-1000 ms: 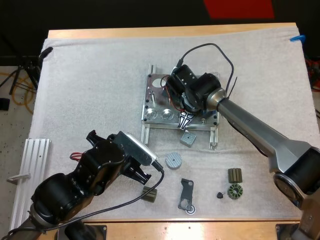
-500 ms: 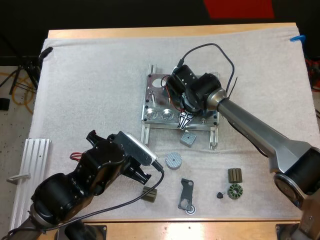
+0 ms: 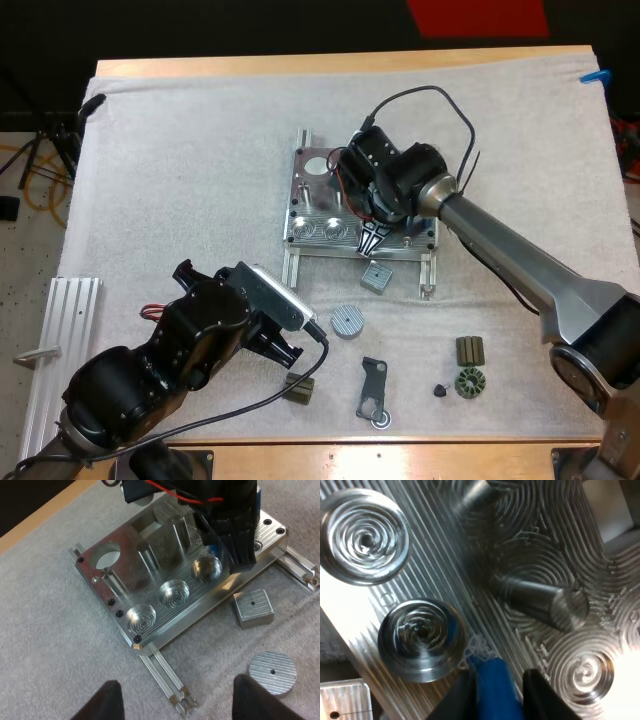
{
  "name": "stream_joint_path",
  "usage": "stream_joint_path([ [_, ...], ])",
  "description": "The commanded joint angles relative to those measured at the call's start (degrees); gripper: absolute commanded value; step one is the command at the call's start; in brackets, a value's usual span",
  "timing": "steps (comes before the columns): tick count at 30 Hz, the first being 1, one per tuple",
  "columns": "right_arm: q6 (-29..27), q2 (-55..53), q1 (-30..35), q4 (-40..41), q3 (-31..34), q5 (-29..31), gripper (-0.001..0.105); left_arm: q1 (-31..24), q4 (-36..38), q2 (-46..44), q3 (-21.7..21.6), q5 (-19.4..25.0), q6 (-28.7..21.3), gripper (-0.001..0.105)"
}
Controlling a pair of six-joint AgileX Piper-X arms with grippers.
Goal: Load cells from right to left
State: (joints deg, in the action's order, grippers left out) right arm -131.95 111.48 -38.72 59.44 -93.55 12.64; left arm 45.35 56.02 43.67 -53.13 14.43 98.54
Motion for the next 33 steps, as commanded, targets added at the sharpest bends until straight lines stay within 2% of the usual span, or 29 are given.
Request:
stream_joint_path([
  [1, -0.22, -0.37, 2.2, -0.32, 0.0, 6.79, 0.001, -0.02, -0.9, -0.37, -0.06, 1.38, 0.09, 0.048],
  [33, 0.63, -0.37, 2.7, 1.4, 0.0, 7.79, 0.001, -0.02, -1.04, -0.37, -0.06, 1.38, 0.09, 0.048],
])
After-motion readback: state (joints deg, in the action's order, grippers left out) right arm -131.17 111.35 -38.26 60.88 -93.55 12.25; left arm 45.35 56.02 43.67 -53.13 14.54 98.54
